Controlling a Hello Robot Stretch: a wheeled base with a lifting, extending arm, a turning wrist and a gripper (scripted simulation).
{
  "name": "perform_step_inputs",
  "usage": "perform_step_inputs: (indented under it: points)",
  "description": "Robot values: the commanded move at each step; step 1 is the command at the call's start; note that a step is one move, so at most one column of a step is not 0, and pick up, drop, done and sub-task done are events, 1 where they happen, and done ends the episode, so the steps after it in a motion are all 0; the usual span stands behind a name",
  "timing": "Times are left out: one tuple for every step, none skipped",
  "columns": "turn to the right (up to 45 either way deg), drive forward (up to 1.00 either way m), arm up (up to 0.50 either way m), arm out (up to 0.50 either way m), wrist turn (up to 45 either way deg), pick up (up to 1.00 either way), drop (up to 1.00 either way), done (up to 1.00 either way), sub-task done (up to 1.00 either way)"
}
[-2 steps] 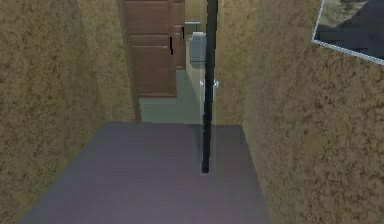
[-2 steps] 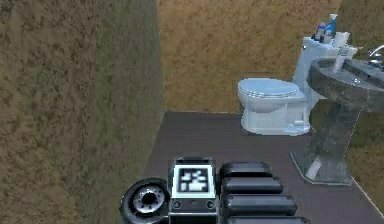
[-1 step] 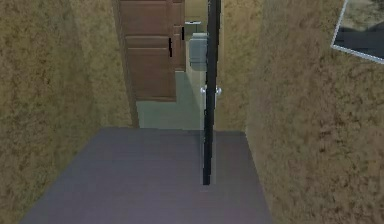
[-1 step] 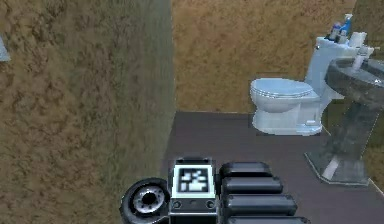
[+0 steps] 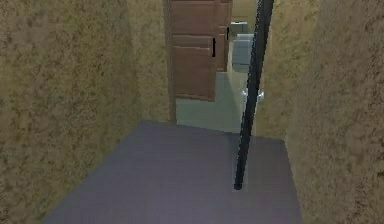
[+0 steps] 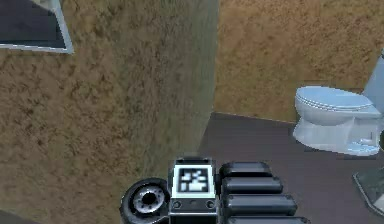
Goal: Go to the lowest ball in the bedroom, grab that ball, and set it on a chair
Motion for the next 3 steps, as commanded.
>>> perform_step_inputs:
  points:
    - [0.0, 1.00, 0.00, 0.00, 0.0, 0.00, 0.00, 0.00, 0.00]
    - [-6.0, 0.00, 0.00, 0.00, 0.0, 0.00, 0.00, 0.00, 0.00]
    - [0.0, 0.25, 0.00, 0.00, 0.0, 0.00, 0.00, 0.00, 0.00]
